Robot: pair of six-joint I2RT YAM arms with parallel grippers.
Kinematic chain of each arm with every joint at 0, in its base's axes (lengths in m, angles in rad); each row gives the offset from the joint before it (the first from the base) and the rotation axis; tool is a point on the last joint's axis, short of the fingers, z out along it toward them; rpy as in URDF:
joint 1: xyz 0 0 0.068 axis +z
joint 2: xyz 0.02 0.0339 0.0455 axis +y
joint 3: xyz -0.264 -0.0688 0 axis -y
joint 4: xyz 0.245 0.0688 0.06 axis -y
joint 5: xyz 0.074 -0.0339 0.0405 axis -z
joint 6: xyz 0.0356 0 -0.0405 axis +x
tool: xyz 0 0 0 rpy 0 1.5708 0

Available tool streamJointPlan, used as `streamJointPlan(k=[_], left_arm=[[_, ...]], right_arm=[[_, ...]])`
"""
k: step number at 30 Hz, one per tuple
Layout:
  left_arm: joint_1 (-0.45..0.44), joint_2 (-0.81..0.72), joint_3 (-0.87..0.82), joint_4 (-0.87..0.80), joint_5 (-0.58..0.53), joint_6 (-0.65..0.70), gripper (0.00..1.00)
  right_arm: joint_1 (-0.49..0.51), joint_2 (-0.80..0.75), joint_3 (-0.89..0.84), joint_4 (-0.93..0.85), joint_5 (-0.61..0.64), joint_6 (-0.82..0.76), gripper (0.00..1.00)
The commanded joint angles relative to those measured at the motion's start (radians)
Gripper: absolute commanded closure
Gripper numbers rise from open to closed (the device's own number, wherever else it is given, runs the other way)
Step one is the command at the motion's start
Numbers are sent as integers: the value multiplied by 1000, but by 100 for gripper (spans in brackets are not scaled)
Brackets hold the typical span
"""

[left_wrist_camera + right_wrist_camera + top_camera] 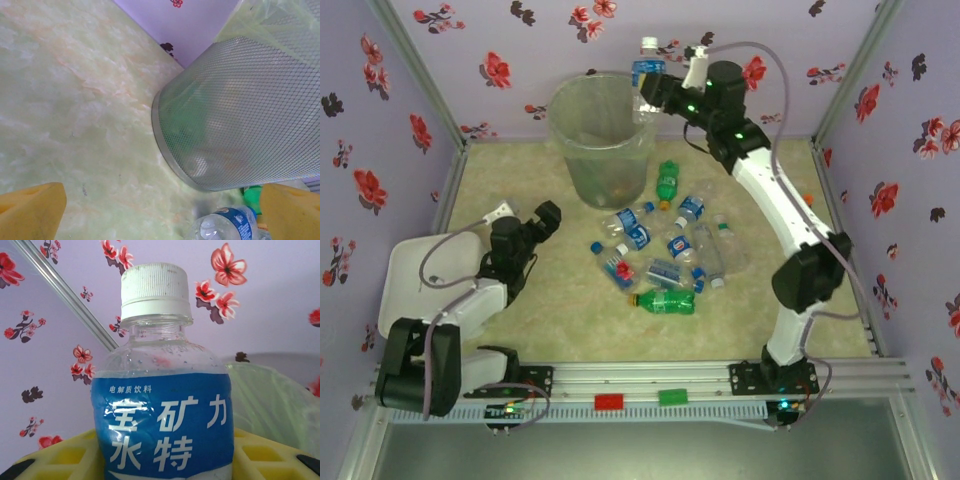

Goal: Put the plastic bottles in the bin

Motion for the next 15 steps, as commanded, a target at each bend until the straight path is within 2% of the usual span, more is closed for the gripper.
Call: streamJointPlan(k=[1,5,10,15], left_arm=[[12,-47,-18,7,9,6,0],[14,-87,-24,-47,13,37,0],[16,-130,-40,-89,16,57,0],[16,-161,-43,-115,15,76,0]], right_arm=[[26,123,139,24,-5,15,53],[57,273,332,-83,40,-33,53],[91,408,492,-201,122,-112,53],[106,449,507,-227,165,-148,49]])
